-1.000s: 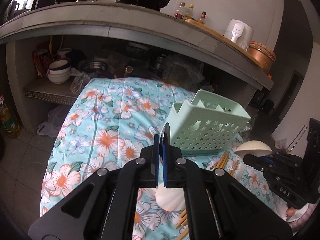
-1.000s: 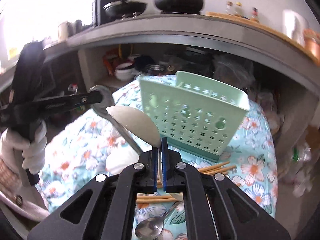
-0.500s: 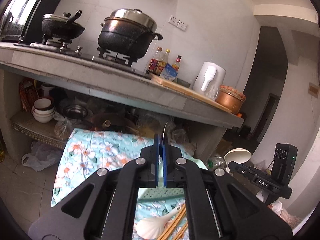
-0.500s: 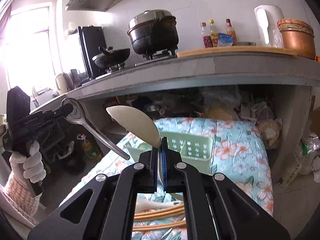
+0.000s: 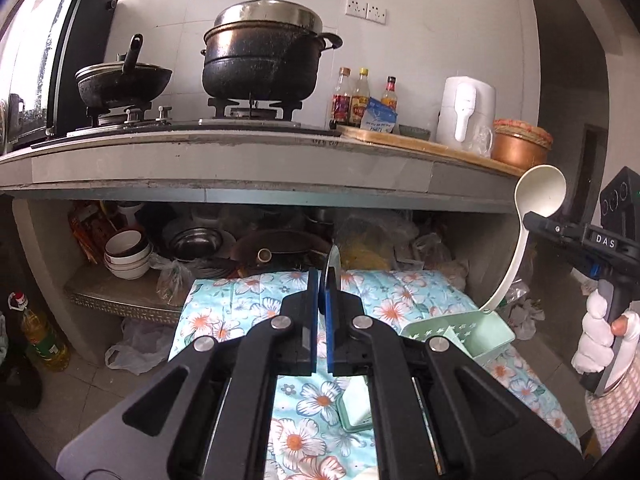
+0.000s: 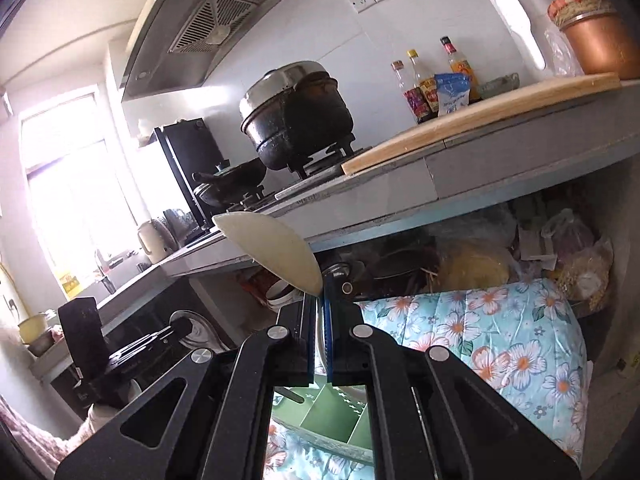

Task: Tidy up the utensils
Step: 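Lift the white ladle with the right gripper while the left gripper lifts the spoon toward the holder, then lower the ladle into the green holder and open the right gripper while the left gripper lowers the spoon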

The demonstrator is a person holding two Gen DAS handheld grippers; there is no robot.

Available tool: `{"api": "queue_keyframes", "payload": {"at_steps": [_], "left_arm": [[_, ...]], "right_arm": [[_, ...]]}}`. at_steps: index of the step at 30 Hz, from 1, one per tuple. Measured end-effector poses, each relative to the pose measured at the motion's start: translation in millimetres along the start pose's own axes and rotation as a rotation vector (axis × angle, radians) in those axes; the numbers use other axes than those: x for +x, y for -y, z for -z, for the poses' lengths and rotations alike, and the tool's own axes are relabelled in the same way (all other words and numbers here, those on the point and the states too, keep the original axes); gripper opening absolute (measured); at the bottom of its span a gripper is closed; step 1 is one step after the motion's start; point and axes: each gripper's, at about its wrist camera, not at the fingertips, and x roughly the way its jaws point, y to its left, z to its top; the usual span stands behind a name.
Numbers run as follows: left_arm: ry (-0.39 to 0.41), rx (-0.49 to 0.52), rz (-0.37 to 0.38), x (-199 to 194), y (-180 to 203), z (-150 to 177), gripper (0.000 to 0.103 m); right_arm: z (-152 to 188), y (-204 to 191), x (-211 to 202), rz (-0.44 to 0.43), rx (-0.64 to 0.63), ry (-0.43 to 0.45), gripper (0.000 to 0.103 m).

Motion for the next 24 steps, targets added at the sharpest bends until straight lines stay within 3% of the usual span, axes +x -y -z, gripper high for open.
{"api": "queue_keyframes", "payload": {"at_steps": [7, 15, 17, 18, 20, 24], "left_arm": [[-0.061, 0.027, -0.029, 32.1, 2.5, 18.8, 0.002], [-0.115, 0.001, -0.025, 54.2, -1.9, 33.0, 0.003], [-0.122, -0.009, -0.020, 56.1, -3.2, 33.5, 0.009], [-0.125, -0.017, -0.018, 56.7, -3.7, 34.0, 0.012], [-0.122, -0.036, -0.007, 56.7, -4.6, 34.4, 0.023], [-0.106, -0.053, 0.000, 54.7, -5.3, 35.2, 0.032]], "right_arm": [[28.0, 27.0, 32.2, 0.040, 0.048, -0.075, 0.004], [57.1, 42.2, 42.0, 0.090, 0.063, -0.144, 0.005], [61.3, 42.1, 40.9, 0.102, 0.061, -0.151, 0.007], [62.6, 42.1, 39.9, 0.108, 0.063, -0.153, 0.009], [64.8, 41.9, 35.5, 0.112, 0.067, -0.144, 0.027], [65.2, 39.5, 29.9, 0.132, 0.056, -0.138, 0.039]]}}
